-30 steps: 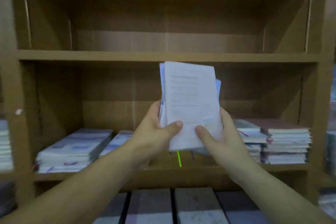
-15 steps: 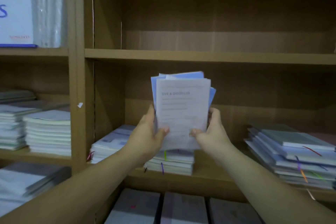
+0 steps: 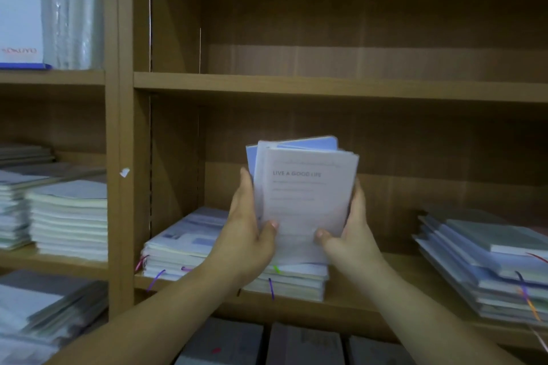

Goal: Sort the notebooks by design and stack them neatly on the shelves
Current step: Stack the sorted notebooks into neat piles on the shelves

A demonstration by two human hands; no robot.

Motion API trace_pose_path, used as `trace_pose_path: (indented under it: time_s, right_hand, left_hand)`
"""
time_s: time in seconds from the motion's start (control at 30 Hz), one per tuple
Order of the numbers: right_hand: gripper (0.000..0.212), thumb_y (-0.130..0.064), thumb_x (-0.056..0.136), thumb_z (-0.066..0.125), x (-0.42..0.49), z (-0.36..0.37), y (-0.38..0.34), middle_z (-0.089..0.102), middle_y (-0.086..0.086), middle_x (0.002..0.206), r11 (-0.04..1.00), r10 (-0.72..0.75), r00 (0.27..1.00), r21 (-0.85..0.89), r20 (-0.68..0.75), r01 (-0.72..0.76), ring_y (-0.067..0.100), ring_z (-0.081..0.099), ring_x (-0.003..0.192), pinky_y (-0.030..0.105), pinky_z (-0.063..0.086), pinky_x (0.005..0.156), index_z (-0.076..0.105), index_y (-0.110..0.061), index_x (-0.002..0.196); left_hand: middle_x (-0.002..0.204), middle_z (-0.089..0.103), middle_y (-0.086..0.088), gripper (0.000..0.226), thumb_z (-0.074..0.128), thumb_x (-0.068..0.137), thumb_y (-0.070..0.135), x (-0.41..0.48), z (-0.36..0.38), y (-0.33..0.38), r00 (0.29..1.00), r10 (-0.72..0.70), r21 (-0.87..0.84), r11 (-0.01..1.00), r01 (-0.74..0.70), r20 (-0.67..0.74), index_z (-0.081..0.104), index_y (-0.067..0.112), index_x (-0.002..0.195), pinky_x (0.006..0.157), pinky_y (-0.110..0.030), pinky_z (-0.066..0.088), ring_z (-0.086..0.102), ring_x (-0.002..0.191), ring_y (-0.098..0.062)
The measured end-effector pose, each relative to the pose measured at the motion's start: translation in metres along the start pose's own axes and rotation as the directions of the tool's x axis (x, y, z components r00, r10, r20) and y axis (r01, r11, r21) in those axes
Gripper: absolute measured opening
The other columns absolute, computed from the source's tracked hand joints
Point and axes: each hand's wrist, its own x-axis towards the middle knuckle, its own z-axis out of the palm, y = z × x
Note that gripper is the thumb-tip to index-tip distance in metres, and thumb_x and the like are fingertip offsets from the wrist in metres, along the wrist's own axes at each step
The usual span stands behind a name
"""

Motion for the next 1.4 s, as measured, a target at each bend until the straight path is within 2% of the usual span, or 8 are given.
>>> trace_pose_path:
  time_s: [0.1,0.3,0.43,0.53,0.63,0.8,1.13,1.4]
  right_hand:
    - [0.099,0.005,0.086,0.067,-0.002,0.002,0.001,0.048,-0.025,0.128,0.999,-0.048,0.999,-0.022,-0.026,0.048,-0.005,0.051,0.118,0.029,0.049,0.099,0.012,-0.038,0.156]
    - [0.094,0.005,0.081,0.071,0.013,-0.003,-0.008,0.05,-0.022,0.13,0.994,-0.095,0.995,-0.053,-0.012,0.094,0.0,0.048,0.124,0.031,0.046,0.1,0.025,-0.048,0.144]
    - [0.101,0.009,0.082,0.067,0.013,-0.001,-0.005,0.05,-0.015,0.138,0.994,-0.105,0.994,-0.018,-0.041,0.105,0.001,0.047,0.131,0.037,0.043,0.11,0.015,-0.036,0.156]
    - [0.106,0.0,0.087,0.067,0.012,0.001,-0.001,0.046,-0.01,0.147,0.996,-0.076,0.997,-0.049,-0.014,0.076,0.008,0.043,0.137,0.043,0.039,0.115,-0.001,-0.038,0.159]
    - [0.088,-0.002,0.093,0.064,0.009,0.001,0.005,0.05,-0.016,0.134,0.998,-0.04,0.999,-0.049,0.034,0.042,0.007,0.048,0.129,0.03,0.041,0.105,0.011,-0.036,0.154]
    - [0.077,-0.003,0.098,0.055,-0.002,0.002,0.027,0.043,-0.023,0.134,0.993,0.046,0.987,-0.117,0.155,-0.028,0.003,0.042,0.13,0.022,0.033,0.104,0.009,-0.041,0.145]
    - [0.09,-0.003,0.097,0.054,-0.009,0.011,0.034,0.033,-0.015,0.147,0.98,0.059,0.99,-0.196,0.127,-0.033,0.007,0.036,0.135,0.026,0.029,0.11,-0.006,-0.039,0.153]
    - [0.091,-0.003,0.097,0.057,-0.008,0.0,0.019,0.038,-0.016,0.148,0.989,-0.008,0.997,-0.146,0.073,0.019,0.004,0.037,0.138,0.032,0.034,0.115,0.004,-0.048,0.154]
  left_hand:
    - [0.16,0.022,0.019,0.101,0.058,0.1,0.025,0.0,0.005,0.002,0.998,0.058,0.007,0.998,-0.058,-0.013,-0.025,0.05,0.151,0.112,-0.029,0.036,0.031,0.141,-0.002]
    - [0.133,0.049,0.031,0.084,0.062,0.091,0.008,0.012,0.0,0.015,0.996,0.082,-0.078,0.993,-0.085,-0.031,0.023,0.066,0.139,0.102,-0.032,0.05,0.046,0.128,0.007]
    - [0.154,0.037,0.015,0.095,0.062,0.083,0.024,0.021,0.0,0.021,0.999,0.036,-0.134,0.99,-0.033,0.023,0.009,0.055,0.155,0.114,-0.048,0.043,0.037,0.143,-0.009]
    - [0.158,0.028,0.018,0.101,0.062,0.096,0.021,0.013,0.001,0.012,0.998,-0.021,-0.124,0.992,0.028,0.061,-0.014,0.051,0.156,0.118,-0.035,0.035,0.033,0.142,-0.002]
    - [0.15,0.035,0.019,0.093,0.052,0.104,0.032,-0.001,0.004,0.0,0.991,-0.088,-0.029,0.995,0.091,0.105,-0.028,0.045,0.152,0.106,-0.022,0.04,0.041,0.129,-0.001]
    - [0.152,0.046,0.008,0.083,0.051,0.098,0.036,-0.011,0.005,-0.015,0.987,-0.09,0.196,0.979,0.063,0.132,-0.006,0.036,0.159,0.109,-0.039,0.048,0.053,0.127,-0.012]
    - [0.154,0.043,0.011,0.081,0.049,0.103,0.025,-0.018,0.013,-0.018,0.992,-0.092,0.231,0.97,0.071,0.081,-0.006,0.035,0.161,0.109,-0.03,0.045,0.053,0.128,-0.012]
    - [0.153,0.042,0.016,0.08,0.054,0.1,0.029,-0.014,0.011,-0.014,0.997,-0.056,0.115,0.992,0.049,0.055,0.003,0.042,0.16,0.115,-0.031,0.041,0.045,0.134,-0.004]
